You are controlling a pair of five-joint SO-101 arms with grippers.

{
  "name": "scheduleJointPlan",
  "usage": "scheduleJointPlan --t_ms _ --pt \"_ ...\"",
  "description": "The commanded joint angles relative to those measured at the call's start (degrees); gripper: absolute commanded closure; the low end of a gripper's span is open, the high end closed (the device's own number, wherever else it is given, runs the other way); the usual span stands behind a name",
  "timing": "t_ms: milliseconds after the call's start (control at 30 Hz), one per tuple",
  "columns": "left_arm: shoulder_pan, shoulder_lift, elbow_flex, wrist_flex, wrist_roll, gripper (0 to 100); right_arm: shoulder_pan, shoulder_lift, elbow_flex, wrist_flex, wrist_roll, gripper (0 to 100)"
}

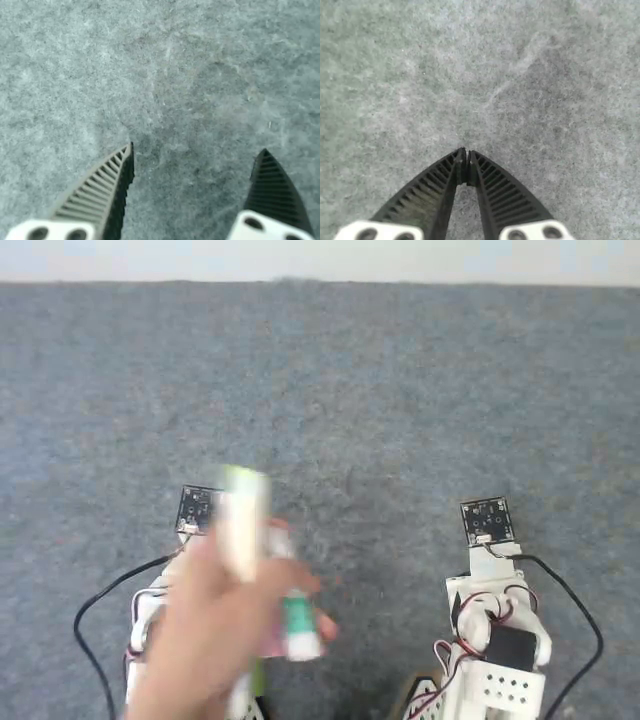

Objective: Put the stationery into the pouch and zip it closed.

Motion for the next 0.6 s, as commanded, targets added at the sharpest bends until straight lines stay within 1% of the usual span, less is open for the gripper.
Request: scheduleJointPlan --t_ms 0,567 --pt "0.4 -1.4 -0.4 0.4 0.3 64 0.3 -1.1 1.1 0.4 -0.5 99.2" --pt "0.4 -1.4 -0.4 0.4 0.3 64 0.7 -1.2 1.1 0.4 -0.5 99.2"
